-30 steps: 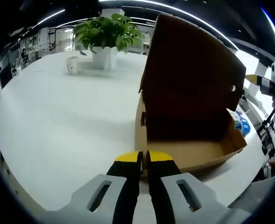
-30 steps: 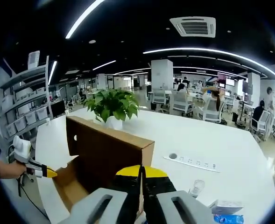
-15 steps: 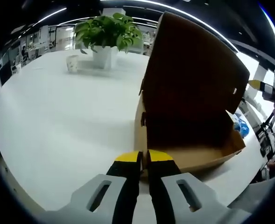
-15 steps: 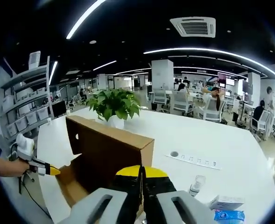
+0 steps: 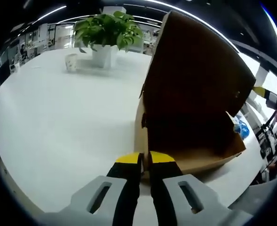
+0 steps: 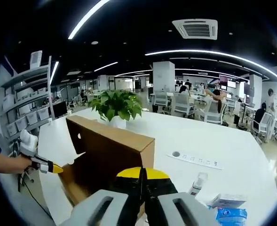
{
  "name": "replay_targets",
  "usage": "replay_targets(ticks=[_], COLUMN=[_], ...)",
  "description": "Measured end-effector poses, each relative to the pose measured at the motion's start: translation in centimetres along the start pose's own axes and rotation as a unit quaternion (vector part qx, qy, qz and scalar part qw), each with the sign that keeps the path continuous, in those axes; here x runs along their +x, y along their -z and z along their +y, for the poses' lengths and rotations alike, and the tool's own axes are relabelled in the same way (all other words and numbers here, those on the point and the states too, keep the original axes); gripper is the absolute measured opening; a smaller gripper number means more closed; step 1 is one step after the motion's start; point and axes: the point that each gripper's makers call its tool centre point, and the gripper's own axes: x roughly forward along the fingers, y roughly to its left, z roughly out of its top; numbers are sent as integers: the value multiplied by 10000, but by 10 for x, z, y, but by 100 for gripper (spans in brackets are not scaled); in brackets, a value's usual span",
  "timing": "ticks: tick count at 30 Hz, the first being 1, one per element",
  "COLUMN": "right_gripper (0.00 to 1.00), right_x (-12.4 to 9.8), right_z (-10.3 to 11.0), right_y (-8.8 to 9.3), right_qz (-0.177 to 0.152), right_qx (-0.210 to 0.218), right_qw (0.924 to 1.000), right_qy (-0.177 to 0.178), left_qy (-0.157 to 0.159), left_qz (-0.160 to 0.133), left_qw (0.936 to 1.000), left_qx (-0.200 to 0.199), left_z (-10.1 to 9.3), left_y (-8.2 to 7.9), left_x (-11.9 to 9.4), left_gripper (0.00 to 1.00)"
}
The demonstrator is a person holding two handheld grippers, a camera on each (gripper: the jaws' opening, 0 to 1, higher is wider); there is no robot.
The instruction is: Operate the shoe box by opening the lid, removing the specified soft item, and placing it in the target area until the item is outside and the box remains undamaged.
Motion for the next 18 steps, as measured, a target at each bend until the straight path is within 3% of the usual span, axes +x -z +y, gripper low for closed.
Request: replay_targets(ticks=[12,18], right_gripper=[0,0], right_x=[-6,-9], right_z=[5,7], right_y=[5,8], right_qz=[-31,-38], right_qx=[13,3], right_qw=[10000,10000], right_qy=[25,33], left_qy=[44,90], left_qz=[-16,-170], left_qw=[9997,9992], left_qx=[222,347], left_z=[-2,-6], left_y=[-5,-19], left_x=[0,-3], left_gripper=[5,6])
